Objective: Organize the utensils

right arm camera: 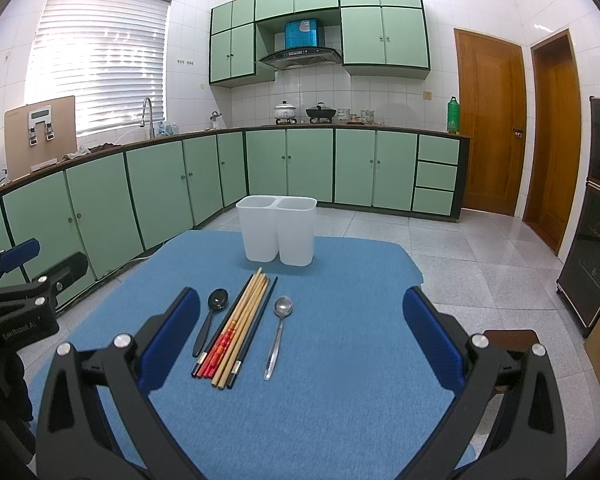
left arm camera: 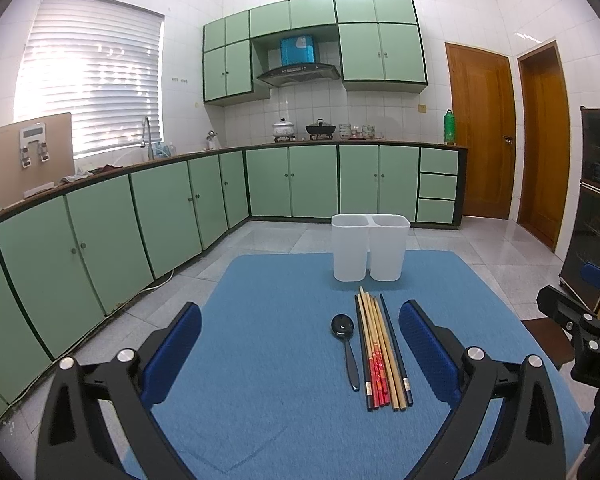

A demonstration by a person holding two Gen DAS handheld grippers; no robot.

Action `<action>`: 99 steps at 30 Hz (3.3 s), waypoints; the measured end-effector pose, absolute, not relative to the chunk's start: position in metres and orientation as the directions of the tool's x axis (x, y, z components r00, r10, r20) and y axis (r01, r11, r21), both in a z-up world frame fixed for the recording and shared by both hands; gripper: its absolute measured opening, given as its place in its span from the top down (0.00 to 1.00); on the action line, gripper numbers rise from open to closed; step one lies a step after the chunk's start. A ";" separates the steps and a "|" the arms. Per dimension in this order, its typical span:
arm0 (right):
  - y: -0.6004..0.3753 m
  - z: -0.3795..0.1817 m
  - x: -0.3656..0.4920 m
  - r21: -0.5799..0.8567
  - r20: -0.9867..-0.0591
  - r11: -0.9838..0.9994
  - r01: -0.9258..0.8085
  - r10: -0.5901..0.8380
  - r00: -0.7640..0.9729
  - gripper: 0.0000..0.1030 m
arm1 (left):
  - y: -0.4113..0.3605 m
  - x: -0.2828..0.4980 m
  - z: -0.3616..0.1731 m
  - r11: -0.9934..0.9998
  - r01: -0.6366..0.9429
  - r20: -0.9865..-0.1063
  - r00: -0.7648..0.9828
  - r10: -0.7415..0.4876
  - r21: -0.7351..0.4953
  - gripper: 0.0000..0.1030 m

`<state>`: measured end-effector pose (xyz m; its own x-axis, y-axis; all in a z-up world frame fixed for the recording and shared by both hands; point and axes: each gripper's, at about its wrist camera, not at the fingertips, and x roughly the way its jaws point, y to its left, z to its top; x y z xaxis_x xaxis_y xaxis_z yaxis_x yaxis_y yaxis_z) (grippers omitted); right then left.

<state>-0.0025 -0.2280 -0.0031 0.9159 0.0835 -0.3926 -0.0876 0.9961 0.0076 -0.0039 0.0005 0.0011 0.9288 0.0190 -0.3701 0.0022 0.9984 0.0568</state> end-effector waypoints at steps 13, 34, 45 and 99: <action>-0.225 -0.003 -0.002 0.008 -0.392 0.996 -0.087 0.083 0.916 0.05 | 0.007 -0.005 0.003 0.998 0.000 -0.370 0.929 0.022 0.058 0.06; -0.232 -0.002 -0.002 0.006 -0.389 0.997 -0.082 0.078 0.918 0.05 | 0.005 0.000 0.002 0.998 -0.006 -0.369 0.929 0.027 0.060 0.06; -0.232 -0.004 -0.002 0.007 -0.391 0.997 -0.081 0.077 0.917 0.05 | 0.006 0.001 0.000 0.998 -0.009 -0.371 0.928 0.032 0.062 0.06; -0.203 -0.150 0.230 0.097 -0.804 0.987 -0.131 0.155 0.575 0.73 | -0.007 0.231 -0.134 0.997 0.058 -0.782 0.623 0.007 0.055 0.06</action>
<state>0.2304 -0.2030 -0.1497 0.5745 0.1549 -0.8037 -0.1309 0.9867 0.0966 0.2314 -0.0066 -0.1337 0.6232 0.0065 -0.7820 0.0582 0.9968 0.0547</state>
